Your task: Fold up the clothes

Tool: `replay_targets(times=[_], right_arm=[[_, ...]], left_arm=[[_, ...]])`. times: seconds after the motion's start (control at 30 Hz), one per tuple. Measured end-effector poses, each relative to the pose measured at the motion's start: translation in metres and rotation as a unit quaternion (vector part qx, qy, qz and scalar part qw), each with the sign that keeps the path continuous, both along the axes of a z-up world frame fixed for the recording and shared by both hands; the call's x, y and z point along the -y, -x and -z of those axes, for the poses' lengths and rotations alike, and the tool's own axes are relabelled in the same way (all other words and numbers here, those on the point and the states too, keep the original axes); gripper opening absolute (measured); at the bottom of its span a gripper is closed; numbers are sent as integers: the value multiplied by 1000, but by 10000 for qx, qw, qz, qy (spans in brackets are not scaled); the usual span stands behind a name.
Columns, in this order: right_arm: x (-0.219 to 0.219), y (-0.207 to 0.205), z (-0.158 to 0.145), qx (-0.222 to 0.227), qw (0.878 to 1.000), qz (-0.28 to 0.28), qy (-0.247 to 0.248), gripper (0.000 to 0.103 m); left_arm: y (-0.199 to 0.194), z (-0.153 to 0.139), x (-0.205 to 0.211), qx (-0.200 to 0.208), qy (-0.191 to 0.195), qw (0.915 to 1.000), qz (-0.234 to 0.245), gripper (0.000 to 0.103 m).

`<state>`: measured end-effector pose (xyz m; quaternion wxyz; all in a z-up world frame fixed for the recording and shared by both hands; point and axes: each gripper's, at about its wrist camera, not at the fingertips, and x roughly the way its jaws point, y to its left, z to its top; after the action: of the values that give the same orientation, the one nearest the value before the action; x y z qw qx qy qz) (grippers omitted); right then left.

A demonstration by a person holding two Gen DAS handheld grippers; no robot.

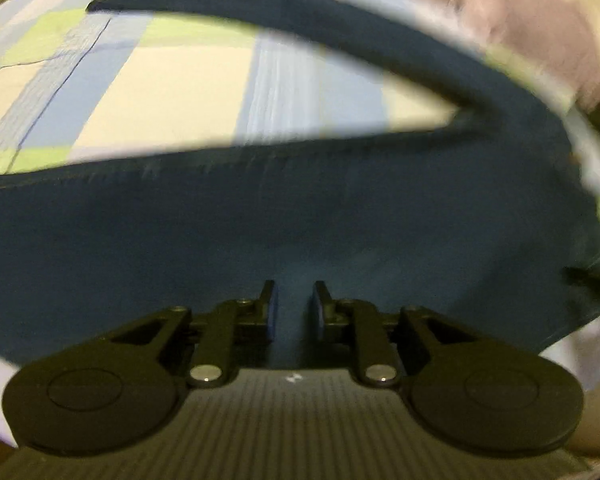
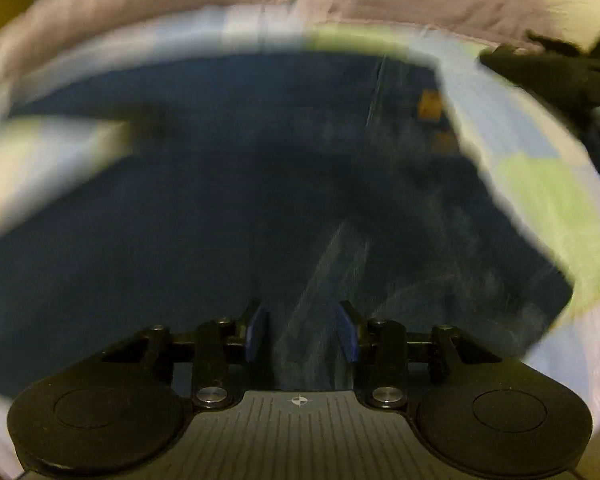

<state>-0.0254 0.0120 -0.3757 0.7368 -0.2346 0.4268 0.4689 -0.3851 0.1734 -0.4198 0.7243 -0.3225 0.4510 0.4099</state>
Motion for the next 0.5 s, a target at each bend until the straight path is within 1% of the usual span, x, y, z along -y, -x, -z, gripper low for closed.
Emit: replay_targets(times=[0.03,0.1,0.13,0.17,0.23,0.27,0.3,0.37,0.43,0.47,0.5], right_arm=[[4,6,5,55,9998,-89,160,41],[13,19,15,165,9983,-268,481,41],[17,26,20,220,9971,-357,641,41],[17,26,16,192,9962,-363,772,41],[9,29,1,276,9968,-265,696,40],[4,31,-6,322,9971,-214,650,40],[2,36,-15,341,9986,-275,305,41],[-4,45,-11,220,9992,-287,171,41],[-13,53,22,-68,9955,-335,886,41],[-9,60,23,104,9960,-373,801,41],[-5,62,18,56,9956,-390,846,41]], left_arm=[[6,1,1,0,-1,10000,-9,11],[13,-3,1,-144,111,9998,-51,11],[15,-7,-1,-210,208,9994,-156,11],[16,-13,-4,-186,269,9991,-271,10],[16,-22,-7,81,245,9987,-433,13],[13,-21,-8,112,268,9987,-425,13],[9,-19,-9,102,307,9987,-389,13],[3,-7,-9,-163,587,9975,-364,13],[4,-11,-5,-313,646,9962,-488,13],[5,-17,-2,-358,677,9956,-538,13],[8,-26,3,-381,684,9953,-575,13]])
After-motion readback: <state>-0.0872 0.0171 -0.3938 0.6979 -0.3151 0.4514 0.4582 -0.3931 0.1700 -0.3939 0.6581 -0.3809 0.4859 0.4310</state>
